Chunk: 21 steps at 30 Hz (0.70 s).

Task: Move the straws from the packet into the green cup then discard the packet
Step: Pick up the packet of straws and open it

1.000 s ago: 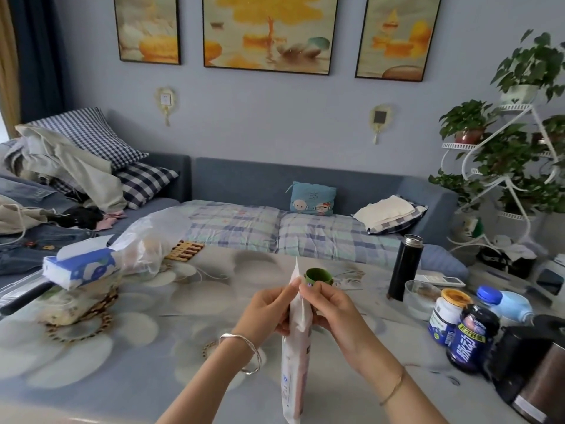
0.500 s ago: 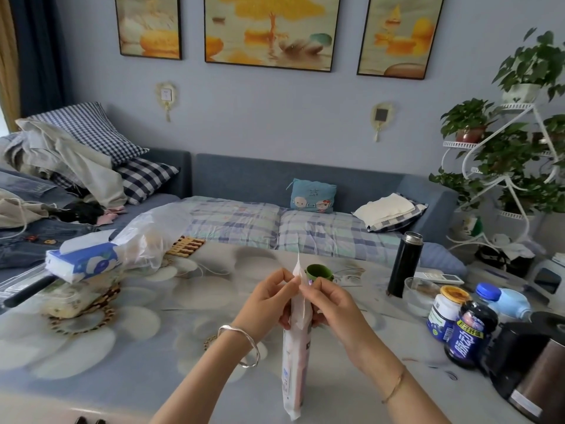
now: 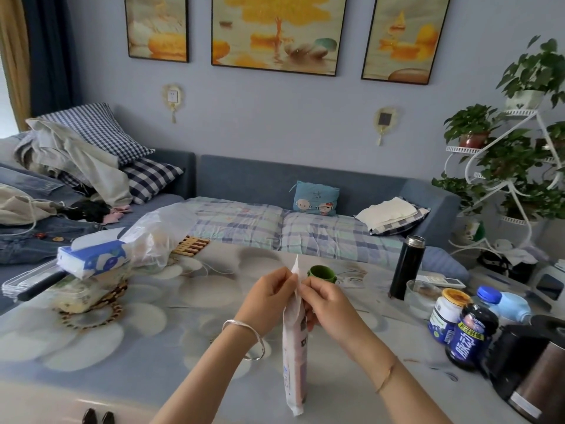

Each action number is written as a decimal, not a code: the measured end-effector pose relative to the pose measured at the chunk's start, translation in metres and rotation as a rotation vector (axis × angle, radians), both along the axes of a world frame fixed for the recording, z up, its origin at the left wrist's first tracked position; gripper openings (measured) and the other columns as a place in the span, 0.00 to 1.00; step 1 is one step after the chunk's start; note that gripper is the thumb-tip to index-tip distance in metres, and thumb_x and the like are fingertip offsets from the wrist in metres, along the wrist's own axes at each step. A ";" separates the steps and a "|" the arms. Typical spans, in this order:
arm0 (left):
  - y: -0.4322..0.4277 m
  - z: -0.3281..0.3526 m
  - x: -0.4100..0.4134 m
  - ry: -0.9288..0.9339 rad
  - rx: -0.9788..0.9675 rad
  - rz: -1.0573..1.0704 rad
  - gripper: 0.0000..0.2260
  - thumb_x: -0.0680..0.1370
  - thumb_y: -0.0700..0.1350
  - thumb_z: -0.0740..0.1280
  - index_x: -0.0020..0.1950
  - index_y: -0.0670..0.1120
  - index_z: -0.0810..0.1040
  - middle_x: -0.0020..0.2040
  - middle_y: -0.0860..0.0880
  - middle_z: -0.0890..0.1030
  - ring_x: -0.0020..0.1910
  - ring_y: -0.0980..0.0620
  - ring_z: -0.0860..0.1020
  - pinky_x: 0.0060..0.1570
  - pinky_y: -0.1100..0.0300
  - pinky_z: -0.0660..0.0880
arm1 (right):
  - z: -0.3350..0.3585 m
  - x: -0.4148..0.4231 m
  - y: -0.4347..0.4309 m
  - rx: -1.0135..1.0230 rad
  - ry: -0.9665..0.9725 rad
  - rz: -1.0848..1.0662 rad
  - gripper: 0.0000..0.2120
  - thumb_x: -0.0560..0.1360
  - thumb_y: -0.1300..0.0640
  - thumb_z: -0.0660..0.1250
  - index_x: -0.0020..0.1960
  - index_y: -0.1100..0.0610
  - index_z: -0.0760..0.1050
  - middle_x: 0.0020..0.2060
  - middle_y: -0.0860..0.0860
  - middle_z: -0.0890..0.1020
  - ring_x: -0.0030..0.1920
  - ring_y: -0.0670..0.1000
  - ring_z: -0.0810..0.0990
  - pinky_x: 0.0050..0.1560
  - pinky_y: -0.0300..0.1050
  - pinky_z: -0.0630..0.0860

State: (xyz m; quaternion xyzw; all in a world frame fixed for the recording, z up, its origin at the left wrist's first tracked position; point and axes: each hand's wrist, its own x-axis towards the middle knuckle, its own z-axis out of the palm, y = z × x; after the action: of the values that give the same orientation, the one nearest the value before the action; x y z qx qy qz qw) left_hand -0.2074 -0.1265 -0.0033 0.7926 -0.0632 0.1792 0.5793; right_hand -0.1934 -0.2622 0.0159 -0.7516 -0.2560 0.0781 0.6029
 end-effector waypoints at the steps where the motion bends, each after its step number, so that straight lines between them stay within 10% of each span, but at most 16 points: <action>1: -0.001 -0.002 0.000 -0.003 -0.032 -0.004 0.14 0.82 0.43 0.60 0.37 0.44 0.68 0.30 0.51 0.68 0.29 0.56 0.64 0.31 0.66 0.63 | 0.001 -0.001 0.000 0.000 -0.006 0.002 0.13 0.79 0.57 0.59 0.37 0.57 0.73 0.25 0.46 0.73 0.29 0.44 0.72 0.30 0.35 0.69; 11: -0.005 0.003 -0.005 -0.081 -0.083 0.061 0.15 0.82 0.39 0.58 0.35 0.46 0.65 0.31 0.52 0.66 0.28 0.59 0.63 0.32 0.63 0.62 | 0.012 0.003 -0.003 0.011 0.002 -0.048 0.14 0.78 0.57 0.61 0.34 0.52 0.74 0.26 0.47 0.71 0.28 0.44 0.69 0.32 0.35 0.67; 21: 0.002 0.014 -0.029 0.091 -0.213 -0.003 0.12 0.83 0.43 0.58 0.40 0.43 0.69 0.34 0.48 0.72 0.29 0.55 0.76 0.28 0.63 0.75 | 0.034 0.019 -0.003 -0.501 -0.706 -0.295 0.10 0.79 0.57 0.58 0.44 0.59 0.74 0.41 0.52 0.78 0.42 0.51 0.77 0.43 0.48 0.77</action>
State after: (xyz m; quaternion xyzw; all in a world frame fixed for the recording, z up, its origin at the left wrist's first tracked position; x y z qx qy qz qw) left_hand -0.2360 -0.1244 0.0109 0.7339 -0.0186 0.1480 0.6627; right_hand -0.1741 -0.2656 0.0497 -0.8833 -0.3091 -0.2102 0.2831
